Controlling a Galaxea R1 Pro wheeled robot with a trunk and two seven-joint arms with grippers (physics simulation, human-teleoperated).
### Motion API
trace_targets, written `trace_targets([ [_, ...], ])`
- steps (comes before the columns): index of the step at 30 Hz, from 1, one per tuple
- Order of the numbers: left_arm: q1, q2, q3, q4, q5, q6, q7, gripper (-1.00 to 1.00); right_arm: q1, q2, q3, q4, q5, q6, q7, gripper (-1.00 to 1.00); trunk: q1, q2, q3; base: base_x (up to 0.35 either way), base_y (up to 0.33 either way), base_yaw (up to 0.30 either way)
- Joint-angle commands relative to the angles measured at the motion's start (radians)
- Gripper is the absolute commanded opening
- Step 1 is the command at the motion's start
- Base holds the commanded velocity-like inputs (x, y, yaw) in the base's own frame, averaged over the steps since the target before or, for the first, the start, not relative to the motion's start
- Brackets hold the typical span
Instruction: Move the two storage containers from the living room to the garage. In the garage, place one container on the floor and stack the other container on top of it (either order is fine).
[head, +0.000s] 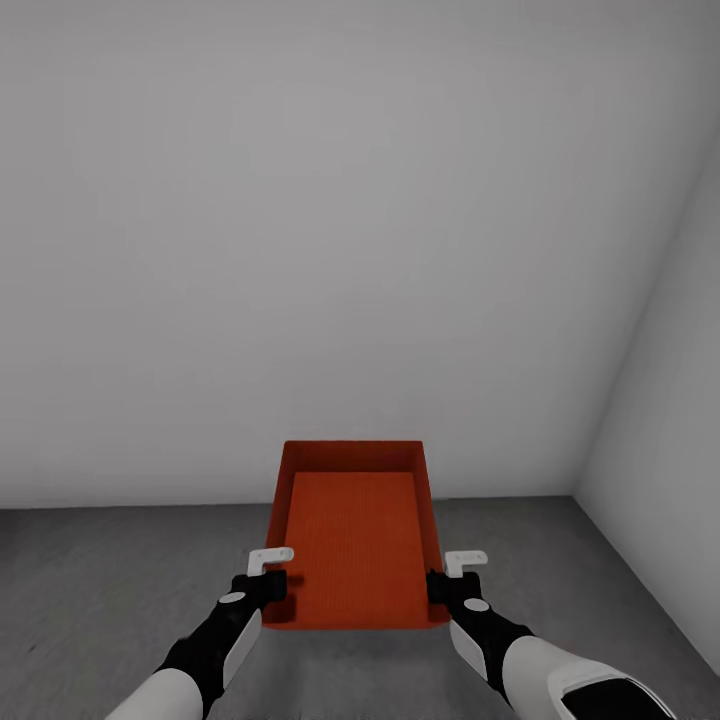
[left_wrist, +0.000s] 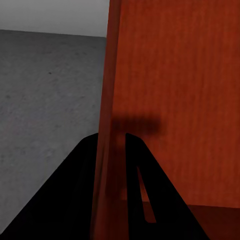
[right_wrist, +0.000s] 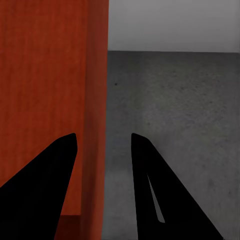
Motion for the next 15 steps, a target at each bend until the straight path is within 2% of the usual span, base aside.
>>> trace_targets([
  [1,-0.001,-0.001,0.021,-0.001,0.032,0.007,0.009,-1.00,-0.001,0.005,-0.030,-0.003,-0.001,-0.012,0.000,-1.00,0.001,-0.002,-0.004,0.000,0.000,0.000],
  [15,-0.001,-0.001,0.021,-0.001,0.032,0.007,0.009,-1.00,-0.001,0.006,-0.029,-0.003,-0.001,-0.008,0.000,-1.00,0.001,-0.002,-0.026,0.000,0.000,0.000],
])
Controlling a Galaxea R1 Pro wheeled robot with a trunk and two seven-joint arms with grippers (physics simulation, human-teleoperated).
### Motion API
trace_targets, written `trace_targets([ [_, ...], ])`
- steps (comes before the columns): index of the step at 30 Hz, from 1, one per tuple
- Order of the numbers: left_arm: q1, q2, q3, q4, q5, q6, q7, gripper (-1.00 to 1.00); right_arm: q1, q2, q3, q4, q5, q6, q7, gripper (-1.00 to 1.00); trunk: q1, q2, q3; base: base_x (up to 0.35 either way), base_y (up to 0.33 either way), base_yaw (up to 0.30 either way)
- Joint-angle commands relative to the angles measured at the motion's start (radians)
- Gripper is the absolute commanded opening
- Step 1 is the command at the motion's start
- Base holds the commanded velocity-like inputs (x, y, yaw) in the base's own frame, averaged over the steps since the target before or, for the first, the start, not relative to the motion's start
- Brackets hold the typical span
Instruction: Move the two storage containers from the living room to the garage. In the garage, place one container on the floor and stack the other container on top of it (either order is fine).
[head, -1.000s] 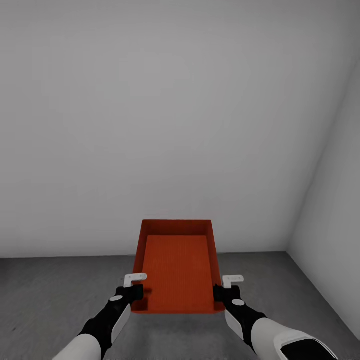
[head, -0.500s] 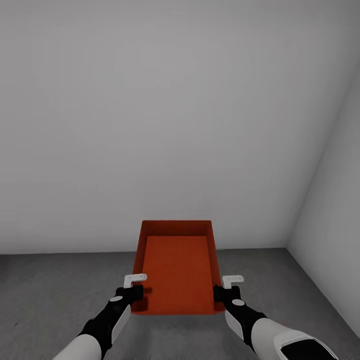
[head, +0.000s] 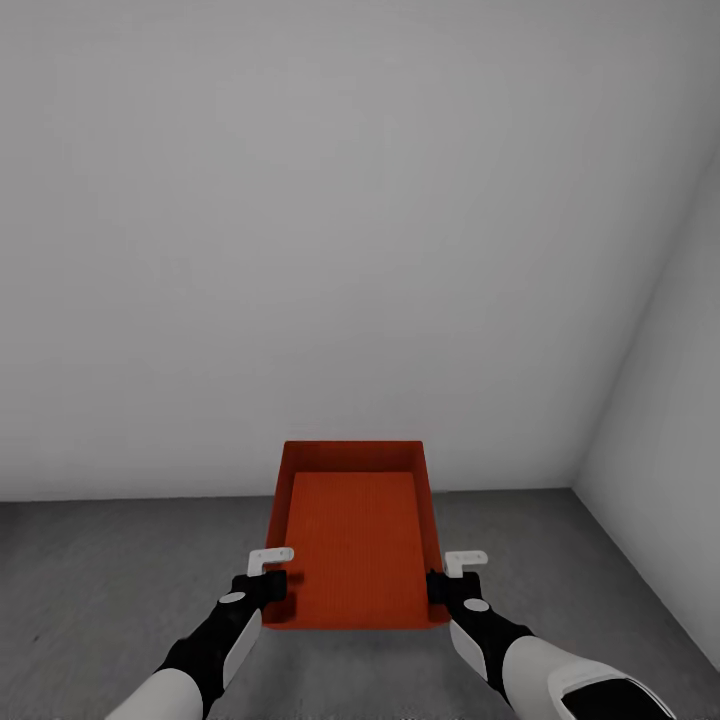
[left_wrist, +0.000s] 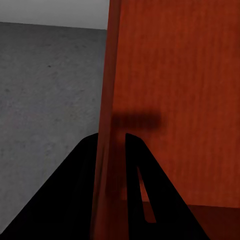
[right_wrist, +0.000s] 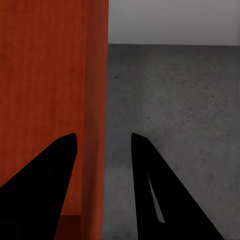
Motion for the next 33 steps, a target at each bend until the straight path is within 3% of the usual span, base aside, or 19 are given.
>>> trace_targets([
  [1,-0.001,-0.001,0.021,-0.001,0.032,0.007,0.009,-1.00,-0.001,0.006,-0.030,-0.003,0.000,-0.007,0.000,-1.00,0.001,-0.002,-0.004,0.000,0.000,0.000],
  [33,-0.001,0.000,0.023,0.002,0.033,0.007,0.008,-1.00,-0.001,0.006,-0.030,-0.003,0.000,-0.006,0.000,-1.00,0.001,-0.002,-0.055,0.000,0.000,0.000],
])
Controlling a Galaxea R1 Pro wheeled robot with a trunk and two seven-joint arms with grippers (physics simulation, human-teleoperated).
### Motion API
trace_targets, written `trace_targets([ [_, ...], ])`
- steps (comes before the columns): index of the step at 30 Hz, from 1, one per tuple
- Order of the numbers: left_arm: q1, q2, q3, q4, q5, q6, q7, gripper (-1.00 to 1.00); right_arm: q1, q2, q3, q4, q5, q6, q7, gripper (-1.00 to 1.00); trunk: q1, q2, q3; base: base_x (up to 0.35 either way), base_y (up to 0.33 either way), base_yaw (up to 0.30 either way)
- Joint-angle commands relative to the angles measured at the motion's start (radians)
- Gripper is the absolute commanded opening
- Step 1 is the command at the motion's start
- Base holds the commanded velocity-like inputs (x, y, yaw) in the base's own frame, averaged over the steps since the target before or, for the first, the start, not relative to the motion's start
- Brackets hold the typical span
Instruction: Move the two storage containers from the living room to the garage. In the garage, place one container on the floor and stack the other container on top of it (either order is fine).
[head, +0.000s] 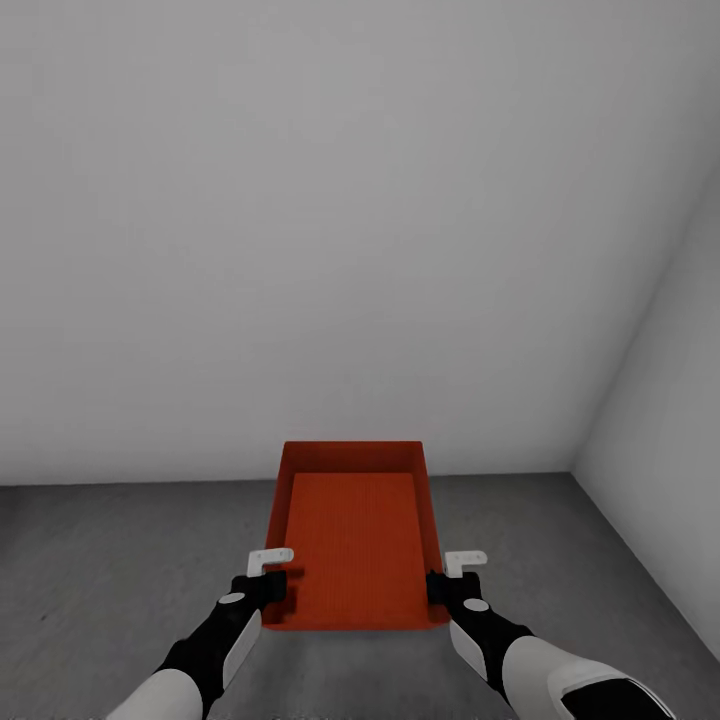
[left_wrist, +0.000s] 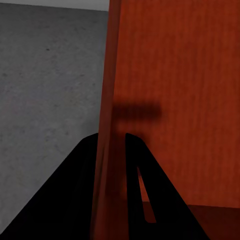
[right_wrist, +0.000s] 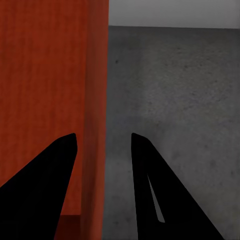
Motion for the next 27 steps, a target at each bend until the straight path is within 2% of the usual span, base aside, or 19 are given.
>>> trace_targets([
  [1,0.000,-0.001,0.022,-0.001,0.032,0.007,0.009,-1.00,-0.001,0.005,-0.032,-0.003,0.000,-0.011,0.001,-1.00,0.001,-0.002,-0.004,0.000,0.000,0.000],
  [27,0.000,0.000,0.022,0.001,0.034,0.008,0.009,-1.00,-0.001,0.005,-0.031,-0.003,-0.001,-0.011,0.001,-1.00,0.001,-0.002,-0.046,0.000,0.000,0.000],
])
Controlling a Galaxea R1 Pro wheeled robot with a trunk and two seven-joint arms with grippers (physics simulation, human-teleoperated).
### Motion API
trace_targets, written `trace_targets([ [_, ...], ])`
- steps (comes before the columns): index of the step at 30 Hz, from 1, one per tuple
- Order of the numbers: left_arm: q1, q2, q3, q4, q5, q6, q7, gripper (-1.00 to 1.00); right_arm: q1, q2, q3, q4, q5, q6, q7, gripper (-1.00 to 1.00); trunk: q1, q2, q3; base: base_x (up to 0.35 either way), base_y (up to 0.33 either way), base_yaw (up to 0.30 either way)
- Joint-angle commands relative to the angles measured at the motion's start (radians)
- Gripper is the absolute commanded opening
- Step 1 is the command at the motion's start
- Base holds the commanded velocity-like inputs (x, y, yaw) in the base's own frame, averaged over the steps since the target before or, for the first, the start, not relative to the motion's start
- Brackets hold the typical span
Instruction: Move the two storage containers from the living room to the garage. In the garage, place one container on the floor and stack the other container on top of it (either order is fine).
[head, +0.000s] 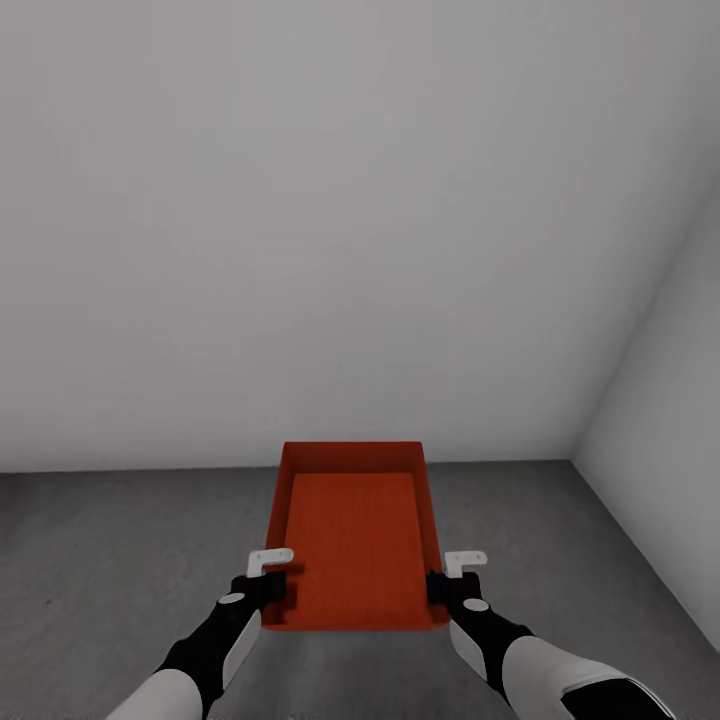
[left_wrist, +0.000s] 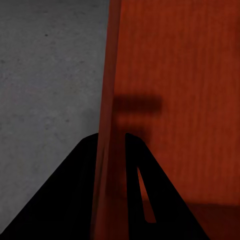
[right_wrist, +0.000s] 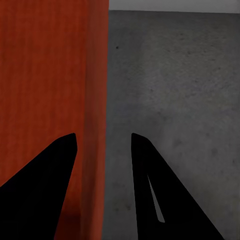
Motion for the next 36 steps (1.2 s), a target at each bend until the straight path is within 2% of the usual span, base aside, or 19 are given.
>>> trace_targets([
  [1,0.000,-0.001,0.022,-0.001,0.032,0.007,0.010,-1.00,-0.001,0.005,-0.033,-0.003,0.000,-0.014,0.001,-1.00,0.000,-0.002,-0.004,0.000,0.000,0.000],
  [36,0.000,-0.001,0.022,0.027,0.032,0.006,0.009,-1.00,-0.001,0.003,-0.033,-0.003,-0.001,-0.014,0.001,-1.00,0.000,-0.002,-0.060,0.000,0.000,0.000],
])
